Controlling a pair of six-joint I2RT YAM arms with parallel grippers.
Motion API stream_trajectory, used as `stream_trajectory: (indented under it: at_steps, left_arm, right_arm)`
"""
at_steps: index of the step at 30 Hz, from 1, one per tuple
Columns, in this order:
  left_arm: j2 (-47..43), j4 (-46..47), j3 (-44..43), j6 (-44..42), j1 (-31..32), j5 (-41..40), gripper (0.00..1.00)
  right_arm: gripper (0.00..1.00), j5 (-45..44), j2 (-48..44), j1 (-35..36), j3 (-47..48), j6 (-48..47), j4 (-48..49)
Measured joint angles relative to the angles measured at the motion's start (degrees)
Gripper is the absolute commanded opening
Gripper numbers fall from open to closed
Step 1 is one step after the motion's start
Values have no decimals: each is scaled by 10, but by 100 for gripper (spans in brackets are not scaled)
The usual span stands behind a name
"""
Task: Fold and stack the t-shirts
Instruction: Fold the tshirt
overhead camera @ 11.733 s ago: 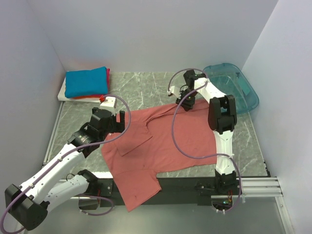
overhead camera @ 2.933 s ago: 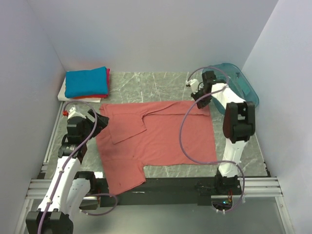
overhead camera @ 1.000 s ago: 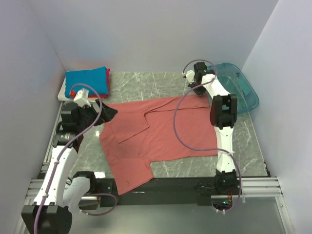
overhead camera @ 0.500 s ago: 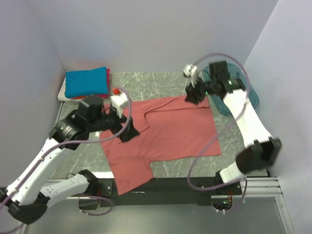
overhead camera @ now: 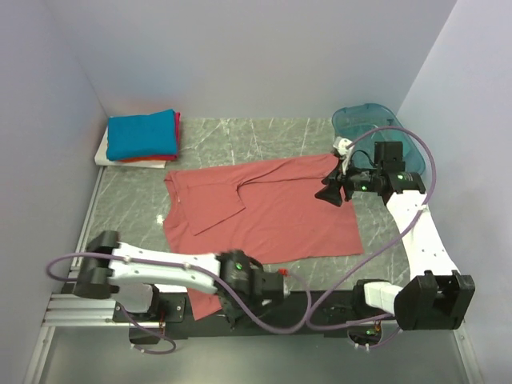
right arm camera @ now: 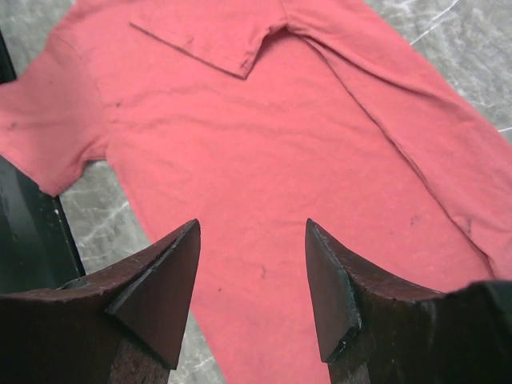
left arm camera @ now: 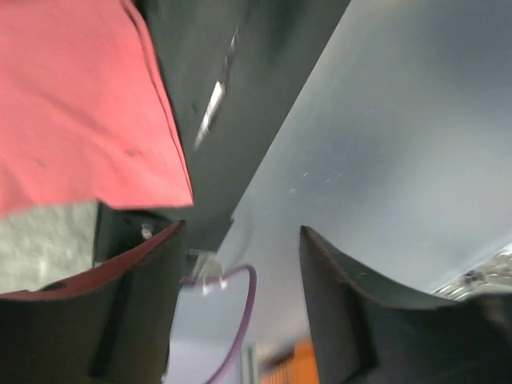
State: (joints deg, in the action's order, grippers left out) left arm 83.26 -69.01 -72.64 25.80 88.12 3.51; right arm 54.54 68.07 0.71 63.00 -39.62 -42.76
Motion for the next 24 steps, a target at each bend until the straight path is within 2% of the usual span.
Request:
stream_trajectory:
  at_steps: [3,12,24]
  left_arm:
    - [54,-27,6,35,41,-17,56]
    - [46,-59,150,114,32,-69,56]
    - [51,6,199,128,26,-57,52]
  right_arm:
    - [62,30,0,-29,-2,-9,-4]
    - [62,72,20,-61,-1,-38,-33]
    - [62,89,26,-91,10,-49,-56]
